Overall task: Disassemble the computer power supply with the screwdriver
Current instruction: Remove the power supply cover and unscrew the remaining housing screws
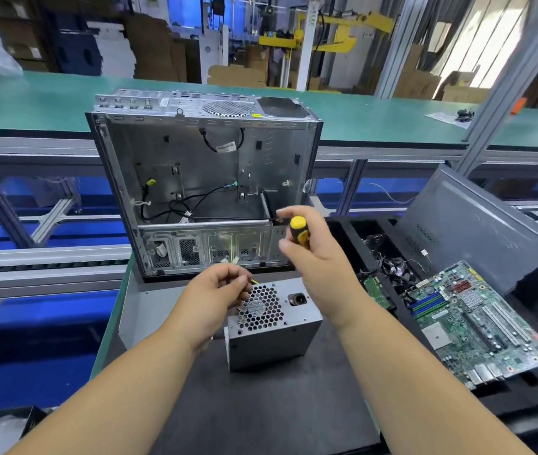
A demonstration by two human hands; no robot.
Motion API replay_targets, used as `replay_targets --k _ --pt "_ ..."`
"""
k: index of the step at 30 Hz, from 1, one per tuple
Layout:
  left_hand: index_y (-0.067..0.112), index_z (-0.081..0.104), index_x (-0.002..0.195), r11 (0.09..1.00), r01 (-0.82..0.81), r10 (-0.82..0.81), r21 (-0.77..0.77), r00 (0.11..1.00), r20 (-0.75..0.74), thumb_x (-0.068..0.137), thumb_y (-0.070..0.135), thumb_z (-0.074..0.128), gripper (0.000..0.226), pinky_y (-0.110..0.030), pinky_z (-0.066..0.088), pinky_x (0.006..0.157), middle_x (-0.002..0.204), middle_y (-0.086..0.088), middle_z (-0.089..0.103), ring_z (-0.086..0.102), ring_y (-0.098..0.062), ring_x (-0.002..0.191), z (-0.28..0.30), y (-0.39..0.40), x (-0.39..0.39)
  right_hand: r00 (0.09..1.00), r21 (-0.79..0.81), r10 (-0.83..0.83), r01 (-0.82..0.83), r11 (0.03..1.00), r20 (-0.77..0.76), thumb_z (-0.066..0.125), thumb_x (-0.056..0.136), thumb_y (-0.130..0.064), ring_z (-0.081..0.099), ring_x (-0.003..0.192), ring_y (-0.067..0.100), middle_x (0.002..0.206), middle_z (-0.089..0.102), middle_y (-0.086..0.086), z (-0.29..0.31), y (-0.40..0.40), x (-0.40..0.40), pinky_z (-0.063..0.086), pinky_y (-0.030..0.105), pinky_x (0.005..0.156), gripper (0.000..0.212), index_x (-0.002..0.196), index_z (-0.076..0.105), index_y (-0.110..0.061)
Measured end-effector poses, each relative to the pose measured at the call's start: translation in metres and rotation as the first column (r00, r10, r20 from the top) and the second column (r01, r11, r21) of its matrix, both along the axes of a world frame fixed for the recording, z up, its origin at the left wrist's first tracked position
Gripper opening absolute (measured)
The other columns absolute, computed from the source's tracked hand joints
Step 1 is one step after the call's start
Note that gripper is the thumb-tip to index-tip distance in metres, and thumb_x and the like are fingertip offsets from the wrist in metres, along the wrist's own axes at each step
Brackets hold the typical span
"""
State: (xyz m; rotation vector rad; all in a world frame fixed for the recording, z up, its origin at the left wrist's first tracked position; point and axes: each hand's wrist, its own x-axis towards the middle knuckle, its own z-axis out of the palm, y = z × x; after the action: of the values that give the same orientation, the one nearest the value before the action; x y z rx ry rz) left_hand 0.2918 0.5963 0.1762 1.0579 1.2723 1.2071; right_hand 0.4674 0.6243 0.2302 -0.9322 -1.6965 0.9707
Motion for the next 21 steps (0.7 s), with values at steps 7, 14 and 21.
replay_targets --k 7,14,21 --pt "0.005 0.064 0.111 0.997 0.073 -0.062 -0.040 0.972 0.227 0.094 0.010 0.062 0.018 -0.015 0.050 0.056 0.073 0.003 0.068 0.061 -0.005 0.061 0.015 0.020 0.033 0.979 -0.100 -0.011 0.031 0.995 0.203 0.078 0.082 -0.026 0.065 0.082 0.001 0.087 0.070 -0.015 -0.011 0.015 0.023 0.053 0.022 0.075 0.014 0.090 0.072 -0.035" --pt "0.005 0.063 0.105 0.995 0.072 -0.059 -0.067 0.982 0.181 0.089 0.012 0.070 0.019 -0.016 0.049 0.054 0.073 -0.002 0.069 0.061 -0.009 0.059 0.013 0.037 0.059 0.958 -0.115 0.007 0.027 0.993 0.286 0.083 0.078 -0.022 0.064 0.075 0.000 0.080 0.070 -0.014 -0.019 0.033 0.051 0.047 0.012 0.066 0.012 0.083 0.074 -0.027" --pt "0.012 0.068 0.103 1.000 0.010 -0.010 -0.020 0.999 -0.040 0.097 0.008 0.056 0.013 -0.020 0.055 0.069 0.089 -0.004 0.077 0.072 -0.015 0.084 0.008 0.042 0.071 0.924 -0.096 0.040 -0.003 0.995 0.381 0.083 0.079 -0.022 0.063 0.079 0.002 0.080 0.069 -0.015 -0.030 0.059 0.068 0.050 0.017 0.068 0.015 0.078 0.071 -0.031"
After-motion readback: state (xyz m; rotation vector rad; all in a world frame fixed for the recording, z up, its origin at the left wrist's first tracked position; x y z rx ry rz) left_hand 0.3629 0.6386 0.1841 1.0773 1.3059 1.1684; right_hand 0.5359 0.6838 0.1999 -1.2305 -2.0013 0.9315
